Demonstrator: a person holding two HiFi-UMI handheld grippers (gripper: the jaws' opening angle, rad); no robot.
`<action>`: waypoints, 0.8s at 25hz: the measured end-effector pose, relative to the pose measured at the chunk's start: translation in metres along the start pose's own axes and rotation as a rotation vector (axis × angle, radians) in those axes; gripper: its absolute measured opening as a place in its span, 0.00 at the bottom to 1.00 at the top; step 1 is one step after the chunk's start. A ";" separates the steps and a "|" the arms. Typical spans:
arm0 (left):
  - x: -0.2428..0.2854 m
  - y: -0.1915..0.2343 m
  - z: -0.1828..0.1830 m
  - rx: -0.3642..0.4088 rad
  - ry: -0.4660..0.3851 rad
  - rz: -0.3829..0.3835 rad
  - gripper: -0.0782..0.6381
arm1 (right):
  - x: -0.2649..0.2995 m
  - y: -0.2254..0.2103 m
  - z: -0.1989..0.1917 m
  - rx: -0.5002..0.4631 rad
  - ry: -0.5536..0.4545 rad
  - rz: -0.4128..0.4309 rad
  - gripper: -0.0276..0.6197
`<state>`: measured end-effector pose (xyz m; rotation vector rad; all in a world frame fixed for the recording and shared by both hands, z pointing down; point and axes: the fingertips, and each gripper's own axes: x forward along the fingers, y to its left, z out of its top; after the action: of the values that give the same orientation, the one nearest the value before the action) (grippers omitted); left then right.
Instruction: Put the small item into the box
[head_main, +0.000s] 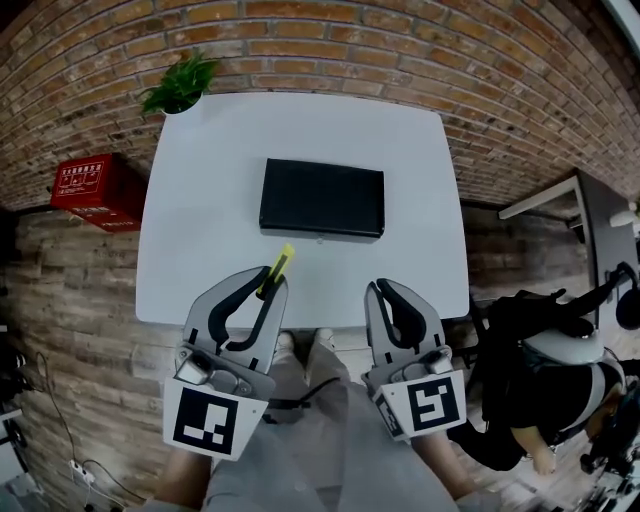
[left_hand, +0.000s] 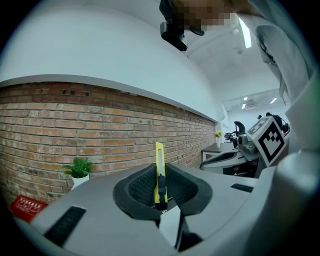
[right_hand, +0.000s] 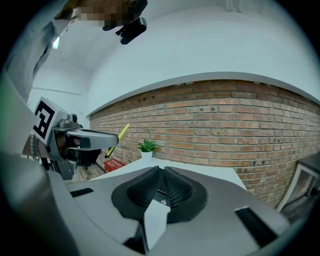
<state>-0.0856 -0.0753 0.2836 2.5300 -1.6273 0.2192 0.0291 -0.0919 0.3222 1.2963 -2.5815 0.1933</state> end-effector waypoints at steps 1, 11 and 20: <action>0.000 0.001 -0.001 -0.002 0.003 0.010 0.20 | 0.002 0.001 -0.002 0.000 0.003 0.008 0.14; 0.003 0.017 -0.018 -0.002 0.032 0.074 0.20 | 0.042 0.008 -0.025 -0.023 0.040 0.098 0.14; 0.007 0.037 -0.046 0.024 0.105 0.118 0.20 | 0.080 0.007 -0.089 -0.055 0.178 0.124 0.14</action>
<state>-0.1190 -0.0882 0.3315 2.3972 -1.7438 0.3780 -0.0083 -0.1293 0.4300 1.0509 -2.4972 0.2469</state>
